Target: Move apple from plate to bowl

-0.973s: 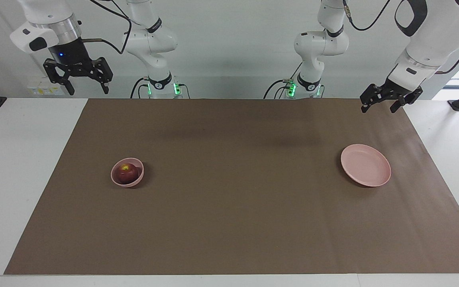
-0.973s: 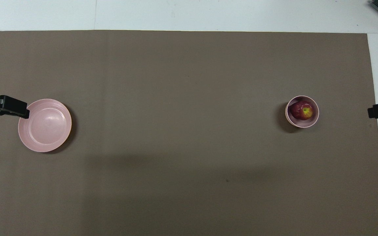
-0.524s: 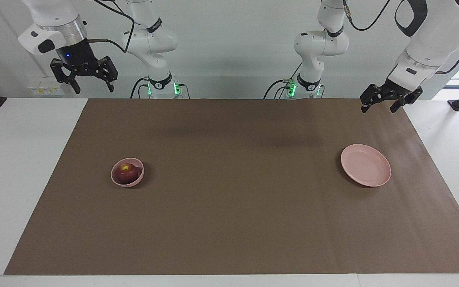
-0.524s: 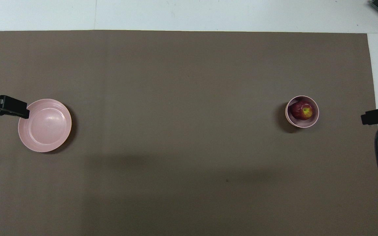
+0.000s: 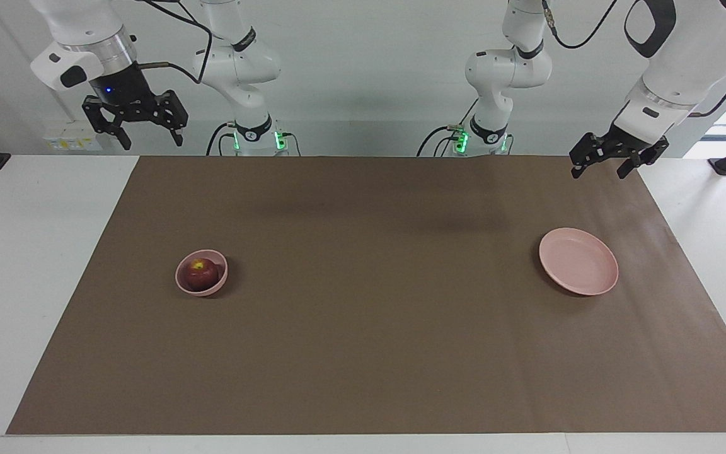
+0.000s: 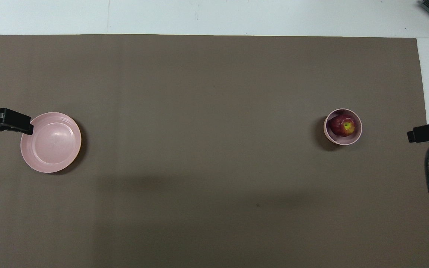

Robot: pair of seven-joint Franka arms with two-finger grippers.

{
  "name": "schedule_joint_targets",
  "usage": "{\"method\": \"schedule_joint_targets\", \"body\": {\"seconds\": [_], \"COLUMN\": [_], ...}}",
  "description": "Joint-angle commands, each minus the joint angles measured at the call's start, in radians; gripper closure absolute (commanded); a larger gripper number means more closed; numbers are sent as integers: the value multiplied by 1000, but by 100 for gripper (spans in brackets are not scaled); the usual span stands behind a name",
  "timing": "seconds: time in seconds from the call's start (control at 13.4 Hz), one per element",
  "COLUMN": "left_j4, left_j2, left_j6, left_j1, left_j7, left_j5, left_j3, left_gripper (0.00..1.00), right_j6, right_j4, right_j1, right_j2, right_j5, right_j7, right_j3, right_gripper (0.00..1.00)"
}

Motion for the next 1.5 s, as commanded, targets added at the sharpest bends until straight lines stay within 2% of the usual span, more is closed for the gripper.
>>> {"method": "schedule_joint_targets", "body": {"seconds": [0.0,0.15,0.67,0.97,1.42], "left_j4": [-2,1,37,35,26], "left_j2": [-11,-8,-2,-5,-9], "left_j6": [-12,-17,-58,-60,-64], "left_j1": [9,9,6,5,8], "left_j7": [8,8,10,10,8], "left_j5": [6,6,6,-1,-3], "left_j3": [-5,-5,-8,-8,-6], "left_gripper": [0,0,0,0,0], "right_j6": [51,50,51,-26,-21], "right_j4": [-61,-101,-95,27,18], "right_j1": [3,6,0,-15,-9], "right_j2": [-40,-69,-63,22,13], "right_j5": [7,1,3,15,23], "right_j7": [4,12,4,5,19], "right_j3": [5,12,12,11,5], "right_gripper": [0,0,0,0,0]}}
